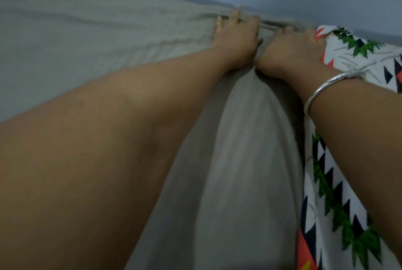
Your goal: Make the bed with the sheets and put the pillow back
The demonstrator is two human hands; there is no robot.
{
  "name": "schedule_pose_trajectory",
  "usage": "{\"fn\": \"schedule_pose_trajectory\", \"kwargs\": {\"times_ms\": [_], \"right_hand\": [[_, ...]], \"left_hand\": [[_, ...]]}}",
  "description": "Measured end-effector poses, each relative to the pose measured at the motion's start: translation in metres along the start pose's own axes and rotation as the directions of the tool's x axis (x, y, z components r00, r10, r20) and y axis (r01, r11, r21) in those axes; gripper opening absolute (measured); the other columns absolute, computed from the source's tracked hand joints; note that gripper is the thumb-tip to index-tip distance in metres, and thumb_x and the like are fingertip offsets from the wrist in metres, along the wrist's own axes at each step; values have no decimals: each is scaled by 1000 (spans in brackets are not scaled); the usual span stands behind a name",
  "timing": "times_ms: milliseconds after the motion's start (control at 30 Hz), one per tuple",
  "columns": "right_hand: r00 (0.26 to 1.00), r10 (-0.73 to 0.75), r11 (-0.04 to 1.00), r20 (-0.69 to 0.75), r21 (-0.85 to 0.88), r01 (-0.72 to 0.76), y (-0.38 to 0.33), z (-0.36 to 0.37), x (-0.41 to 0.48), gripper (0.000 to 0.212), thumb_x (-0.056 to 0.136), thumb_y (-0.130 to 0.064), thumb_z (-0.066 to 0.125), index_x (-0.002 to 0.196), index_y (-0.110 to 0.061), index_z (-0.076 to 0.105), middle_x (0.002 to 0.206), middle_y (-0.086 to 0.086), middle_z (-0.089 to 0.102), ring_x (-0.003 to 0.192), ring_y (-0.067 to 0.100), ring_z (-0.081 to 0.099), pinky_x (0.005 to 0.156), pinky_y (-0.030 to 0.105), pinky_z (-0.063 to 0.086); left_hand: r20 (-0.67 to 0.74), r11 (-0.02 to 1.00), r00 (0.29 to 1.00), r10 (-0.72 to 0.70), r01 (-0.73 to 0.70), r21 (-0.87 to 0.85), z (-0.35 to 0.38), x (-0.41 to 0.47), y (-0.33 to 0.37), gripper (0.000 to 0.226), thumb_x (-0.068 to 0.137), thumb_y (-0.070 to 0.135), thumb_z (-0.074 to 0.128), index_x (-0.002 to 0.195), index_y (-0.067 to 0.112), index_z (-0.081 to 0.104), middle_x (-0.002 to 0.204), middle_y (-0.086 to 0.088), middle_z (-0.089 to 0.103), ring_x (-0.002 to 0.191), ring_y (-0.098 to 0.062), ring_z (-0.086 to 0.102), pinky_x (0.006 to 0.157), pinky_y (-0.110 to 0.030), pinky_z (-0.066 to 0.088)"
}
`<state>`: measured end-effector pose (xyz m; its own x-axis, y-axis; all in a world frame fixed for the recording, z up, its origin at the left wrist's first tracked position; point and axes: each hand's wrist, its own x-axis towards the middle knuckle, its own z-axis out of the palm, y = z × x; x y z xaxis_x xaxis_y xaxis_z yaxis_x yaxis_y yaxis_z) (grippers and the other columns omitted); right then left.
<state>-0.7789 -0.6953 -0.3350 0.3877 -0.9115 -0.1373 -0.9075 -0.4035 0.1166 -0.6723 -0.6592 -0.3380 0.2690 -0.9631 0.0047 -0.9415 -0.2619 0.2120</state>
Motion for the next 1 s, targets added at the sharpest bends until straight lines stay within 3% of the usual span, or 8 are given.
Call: {"fn": "schedule_pose_trajectory", "kwargs": {"times_ms": [67,167,233,333,500,667,1000], "right_hand": [[995,-37,998,89,45,33,-4,1,5,89,68,-48,38,148,-11,24,153,14,26,140,35,24,113,55,18],[984,-43,992,174,123,21,-5,-1,3,90,78,-42,50,150,-33,-3,159,9,0,144,38,5,113,61,0],[985,-60,991,161,124,41,-3,-4,0,85,84,-36,52,149,-38,-3,159,8,-2,144,40,2,111,62,-5],[987,-91,986,132,150,71,-5,-2,1,84,82,-31,54,150,-34,5,158,11,5,143,40,6,112,62,2],[984,-46,993,173,114,26,-9,-2,7,87,80,-27,55,149,-41,5,159,9,-6,143,42,1,112,63,1],[982,-40,998,184,55,30,-13,-2,16,83,76,-27,57,149,-26,18,158,-3,9,141,42,5,106,68,3],[996,6,993,93,113,-17,-19,5,13,97,83,-41,57,151,-18,-8,159,-7,-8,142,40,2,107,68,13]], "left_hand": [[151,998,989,-12,2,67,0,3,1,54,100,39,26,148,14,22,156,-10,20,145,-30,9,115,-49,4],[217,993,976,-1,-24,114,-1,7,-2,59,98,48,18,151,23,12,159,-6,4,145,-32,2,114,-54,-3],[226,989,974,0,-33,145,-1,7,-3,62,96,53,21,151,27,10,159,-8,-1,145,-34,-3,113,-56,-4],[163,984,986,-42,13,176,1,8,-5,67,91,58,31,150,29,15,158,-16,0,144,-37,-4,113,-58,-1],[222,988,975,-24,-10,152,-1,10,-10,72,85,59,41,148,32,20,159,-6,6,144,-31,8,111,-60,-2],[271,992,962,-17,-19,129,-6,13,-9,73,87,58,38,150,25,19,159,3,9,144,-34,6,111,-63,-1],[193,988,981,-5,-25,150,1,19,-14,88,88,47,51,151,20,-5,159,4,-11,144,-34,2,110,-64,5]]}}
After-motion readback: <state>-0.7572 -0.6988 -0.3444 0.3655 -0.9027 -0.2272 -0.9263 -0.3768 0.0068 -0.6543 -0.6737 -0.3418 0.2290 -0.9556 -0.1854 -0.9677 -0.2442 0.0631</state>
